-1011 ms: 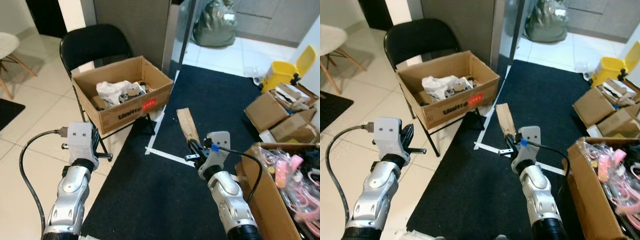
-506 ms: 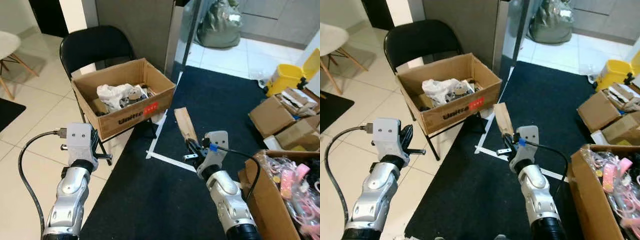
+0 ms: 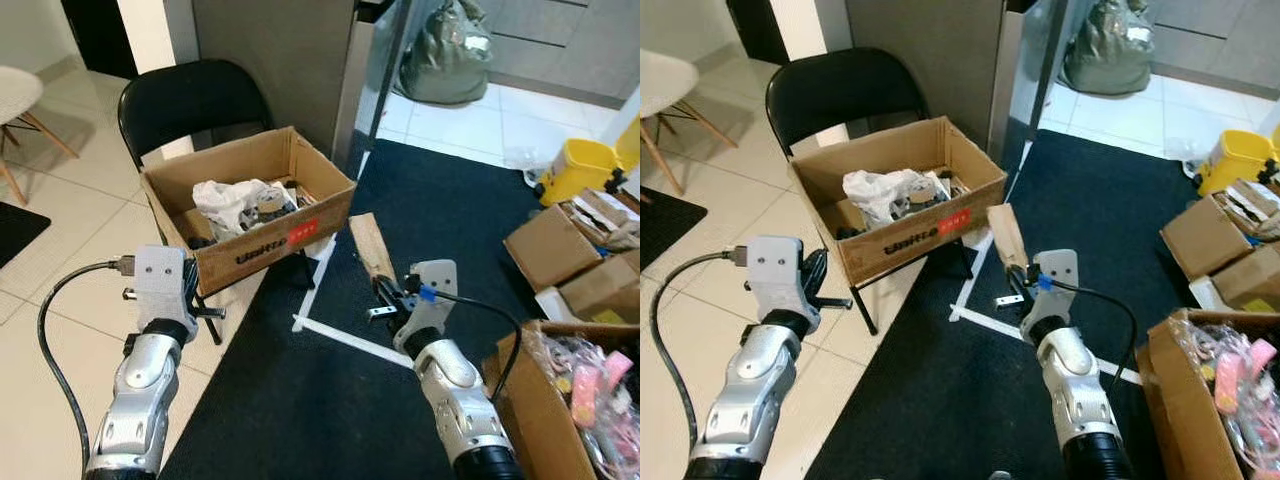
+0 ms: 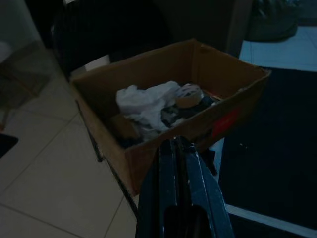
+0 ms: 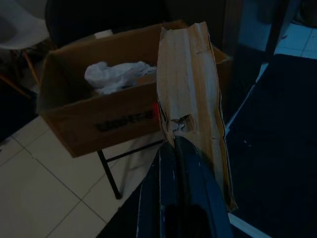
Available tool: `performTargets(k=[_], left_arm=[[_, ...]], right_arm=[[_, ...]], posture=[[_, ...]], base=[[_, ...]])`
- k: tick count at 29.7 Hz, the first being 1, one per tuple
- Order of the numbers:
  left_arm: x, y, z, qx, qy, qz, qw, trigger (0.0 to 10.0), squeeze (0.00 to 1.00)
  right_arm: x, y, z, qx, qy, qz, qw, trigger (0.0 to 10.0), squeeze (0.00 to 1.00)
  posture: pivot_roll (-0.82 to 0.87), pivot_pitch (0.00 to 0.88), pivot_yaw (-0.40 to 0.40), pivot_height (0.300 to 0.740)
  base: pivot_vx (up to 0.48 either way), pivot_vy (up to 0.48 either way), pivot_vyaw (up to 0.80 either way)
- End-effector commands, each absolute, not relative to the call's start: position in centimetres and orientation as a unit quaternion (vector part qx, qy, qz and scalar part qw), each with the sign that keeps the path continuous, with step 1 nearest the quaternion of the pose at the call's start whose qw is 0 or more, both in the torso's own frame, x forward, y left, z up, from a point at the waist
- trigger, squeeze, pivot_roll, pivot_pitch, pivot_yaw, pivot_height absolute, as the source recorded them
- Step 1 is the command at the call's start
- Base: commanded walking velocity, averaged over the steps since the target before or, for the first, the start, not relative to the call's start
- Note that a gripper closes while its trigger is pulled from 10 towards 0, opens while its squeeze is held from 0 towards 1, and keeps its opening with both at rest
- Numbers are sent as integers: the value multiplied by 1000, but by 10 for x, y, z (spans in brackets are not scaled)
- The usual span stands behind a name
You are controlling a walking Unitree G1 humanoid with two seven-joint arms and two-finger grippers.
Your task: Picking trash to rubbish bin
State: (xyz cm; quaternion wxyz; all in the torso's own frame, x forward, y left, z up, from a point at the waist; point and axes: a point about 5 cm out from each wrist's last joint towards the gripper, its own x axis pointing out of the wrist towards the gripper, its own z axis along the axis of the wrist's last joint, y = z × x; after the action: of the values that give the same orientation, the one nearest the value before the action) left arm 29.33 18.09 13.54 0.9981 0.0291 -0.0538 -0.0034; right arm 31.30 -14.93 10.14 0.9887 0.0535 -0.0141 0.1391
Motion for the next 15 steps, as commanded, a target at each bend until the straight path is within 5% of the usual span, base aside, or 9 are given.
performTargets(k=[1,15], left_arm=[[292,179,131,33,-46,-7,998,10000,0],[291,180,131,34,-46,-6,998,10000,0]], right_arm=[[311,-153,97,55,-7,133,990,10000,0],[311,-152,97,58,-7,133,989,10000,0]], posture=[[51,109,-39,740],[49,113,-41,740]], base=[[270,0,0],[267,0,0]])
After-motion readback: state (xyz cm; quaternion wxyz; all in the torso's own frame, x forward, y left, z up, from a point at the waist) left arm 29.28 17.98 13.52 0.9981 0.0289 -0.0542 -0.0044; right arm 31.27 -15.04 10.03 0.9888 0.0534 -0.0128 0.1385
